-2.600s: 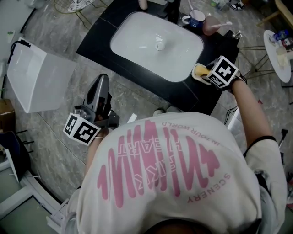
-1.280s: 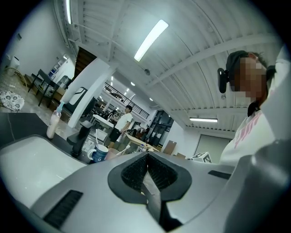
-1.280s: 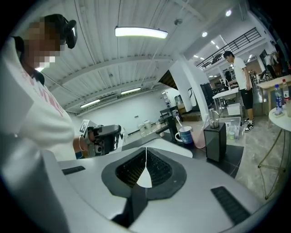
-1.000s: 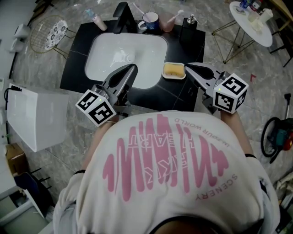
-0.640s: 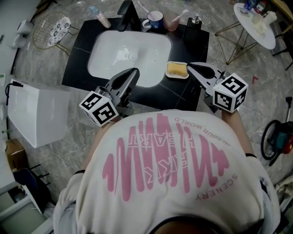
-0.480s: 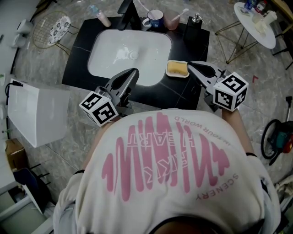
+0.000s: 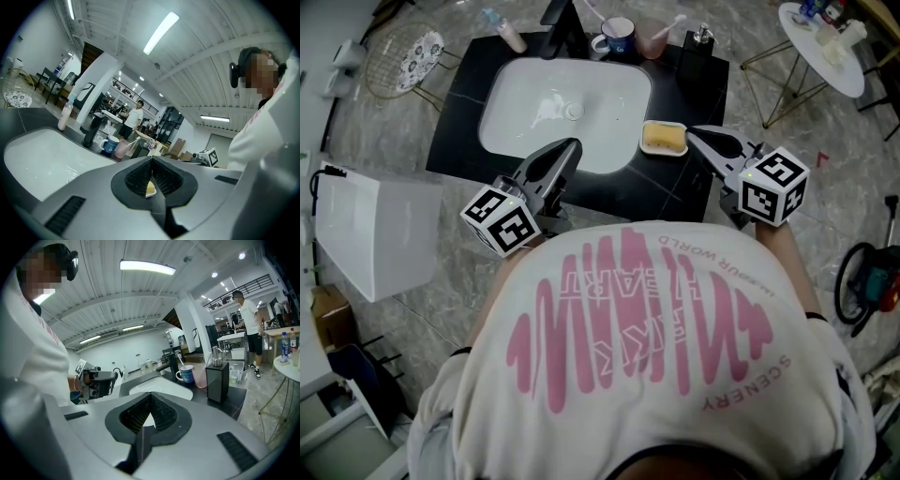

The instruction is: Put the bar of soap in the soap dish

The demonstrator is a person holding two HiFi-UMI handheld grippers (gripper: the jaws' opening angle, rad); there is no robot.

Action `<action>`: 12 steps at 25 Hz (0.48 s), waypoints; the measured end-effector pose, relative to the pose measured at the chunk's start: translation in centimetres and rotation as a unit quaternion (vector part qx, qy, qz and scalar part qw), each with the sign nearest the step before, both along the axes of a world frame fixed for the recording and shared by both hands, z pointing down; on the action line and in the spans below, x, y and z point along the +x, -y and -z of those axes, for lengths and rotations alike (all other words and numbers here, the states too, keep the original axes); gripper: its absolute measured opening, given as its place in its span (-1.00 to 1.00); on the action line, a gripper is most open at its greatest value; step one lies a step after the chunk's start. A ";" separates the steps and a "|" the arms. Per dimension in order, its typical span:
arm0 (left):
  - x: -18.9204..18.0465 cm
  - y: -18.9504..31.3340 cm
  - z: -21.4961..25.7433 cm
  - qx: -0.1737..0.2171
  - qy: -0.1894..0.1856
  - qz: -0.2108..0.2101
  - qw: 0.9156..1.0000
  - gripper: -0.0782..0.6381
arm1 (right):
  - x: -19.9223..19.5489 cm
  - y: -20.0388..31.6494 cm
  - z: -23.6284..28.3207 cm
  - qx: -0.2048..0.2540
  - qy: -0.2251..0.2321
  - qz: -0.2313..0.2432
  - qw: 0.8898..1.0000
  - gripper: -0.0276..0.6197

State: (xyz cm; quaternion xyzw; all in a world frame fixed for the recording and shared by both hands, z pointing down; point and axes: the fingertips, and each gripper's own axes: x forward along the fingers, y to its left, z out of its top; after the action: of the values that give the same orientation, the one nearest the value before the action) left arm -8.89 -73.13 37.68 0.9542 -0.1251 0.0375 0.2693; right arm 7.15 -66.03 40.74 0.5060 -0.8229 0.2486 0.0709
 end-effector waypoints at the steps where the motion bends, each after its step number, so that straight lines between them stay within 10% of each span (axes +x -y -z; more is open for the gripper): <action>1: 0.0 0.0 0.0 -0.001 0.000 0.001 1.000 -0.76 | 0.0 0.0 0.0 -0.001 0.001 -0.001 1.000 -0.86; 12: -0.6 0.4 -0.2 -0.002 0.002 0.004 1.000 -0.76 | 0.3 0.5 -0.6 -0.010 -0.001 -0.008 1.000 -0.87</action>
State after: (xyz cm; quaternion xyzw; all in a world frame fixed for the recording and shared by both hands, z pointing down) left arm -9.48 -73.51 37.88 0.9530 -0.1296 0.0385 0.2711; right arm 7.49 -66.54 41.31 0.5121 -0.8161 0.2574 0.0745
